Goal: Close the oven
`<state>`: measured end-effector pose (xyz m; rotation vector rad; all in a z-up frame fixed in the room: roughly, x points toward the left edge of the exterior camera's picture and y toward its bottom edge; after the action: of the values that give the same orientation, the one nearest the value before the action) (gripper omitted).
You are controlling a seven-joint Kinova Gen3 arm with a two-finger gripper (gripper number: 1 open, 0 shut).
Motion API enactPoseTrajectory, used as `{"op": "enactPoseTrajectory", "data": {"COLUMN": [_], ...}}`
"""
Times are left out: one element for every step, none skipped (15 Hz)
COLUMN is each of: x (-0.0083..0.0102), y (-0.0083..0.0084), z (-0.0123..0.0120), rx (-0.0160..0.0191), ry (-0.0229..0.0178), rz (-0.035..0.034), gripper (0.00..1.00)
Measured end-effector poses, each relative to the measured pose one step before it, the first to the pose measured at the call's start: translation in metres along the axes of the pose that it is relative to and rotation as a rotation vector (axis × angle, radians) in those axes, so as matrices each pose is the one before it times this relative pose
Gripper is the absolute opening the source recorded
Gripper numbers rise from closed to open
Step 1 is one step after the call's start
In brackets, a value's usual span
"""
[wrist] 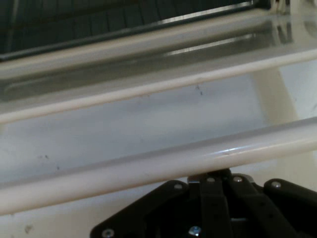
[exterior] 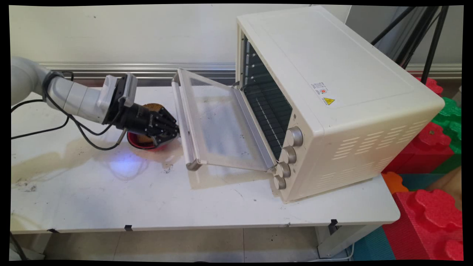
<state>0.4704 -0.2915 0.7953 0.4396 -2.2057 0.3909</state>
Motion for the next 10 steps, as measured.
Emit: {"op": "enactPoseTrajectory", "data": {"x": [0.00348, 0.00442, 0.00479, 0.00440, 0.00533, 0.00523, 0.00468, 0.00536, 0.00566, 0.00396], "y": [-0.00067, -0.00089, -0.00083, -0.00089, -0.00113, -0.00122, -0.00117, -0.00125, -0.00134, -0.00093], "z": [-0.00051, -0.00033, -0.00030, 0.00000, 0.00032, 0.00087, 0.00101, 0.00143, 0.00219, 0.00188], "rx": [0.00291, 0.00302, 0.00281, 0.00286, 0.00333, 0.00282, 0.00307, 0.00332, 0.00306, 0.00182], "ry": [0.01104, 0.01278, 0.01288, 0.01095, 0.01283, 0.01174, 0.01051, 0.01148, 0.01117, 0.00725], "rz": [-0.00257, -0.00203, -0.00209, -0.00186, -0.00178, -0.00152, -0.00176, -0.00212, -0.00134, -0.00016], "gripper": [0.00, 0.00, 0.00, 0.00, 0.00, 0.00, 0.00, 0.00, 0.00, 0.00]}}
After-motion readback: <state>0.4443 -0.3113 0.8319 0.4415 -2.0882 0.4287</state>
